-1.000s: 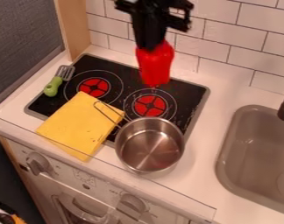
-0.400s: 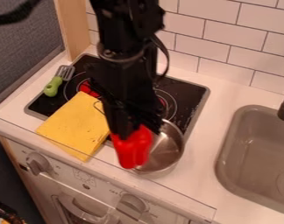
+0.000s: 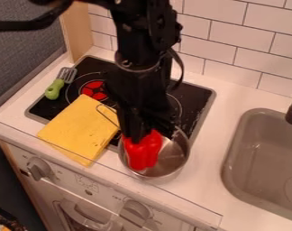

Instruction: Put the bell pepper in the silver pot

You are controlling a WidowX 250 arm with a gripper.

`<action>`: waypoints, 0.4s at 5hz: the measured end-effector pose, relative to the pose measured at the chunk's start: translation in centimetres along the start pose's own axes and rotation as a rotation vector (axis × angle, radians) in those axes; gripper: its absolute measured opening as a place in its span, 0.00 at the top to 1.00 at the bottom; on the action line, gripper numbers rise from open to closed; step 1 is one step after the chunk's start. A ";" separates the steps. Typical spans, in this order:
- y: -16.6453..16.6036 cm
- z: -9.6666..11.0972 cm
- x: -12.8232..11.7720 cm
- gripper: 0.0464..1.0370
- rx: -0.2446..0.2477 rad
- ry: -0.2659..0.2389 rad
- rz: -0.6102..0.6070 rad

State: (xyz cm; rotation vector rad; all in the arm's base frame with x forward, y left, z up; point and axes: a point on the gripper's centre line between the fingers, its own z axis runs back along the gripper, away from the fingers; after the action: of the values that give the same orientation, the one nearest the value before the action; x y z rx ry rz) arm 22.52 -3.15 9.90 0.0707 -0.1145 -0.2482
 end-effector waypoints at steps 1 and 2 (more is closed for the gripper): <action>0.5 -1.5 0.2 0.92 -0.005 0.030 0.011; 0.4 -2.8 0.2 0.71 -0.023 0.068 0.003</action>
State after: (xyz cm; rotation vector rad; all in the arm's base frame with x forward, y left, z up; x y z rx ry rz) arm 23.16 -2.69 7.15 0.0564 -0.0445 -0.2434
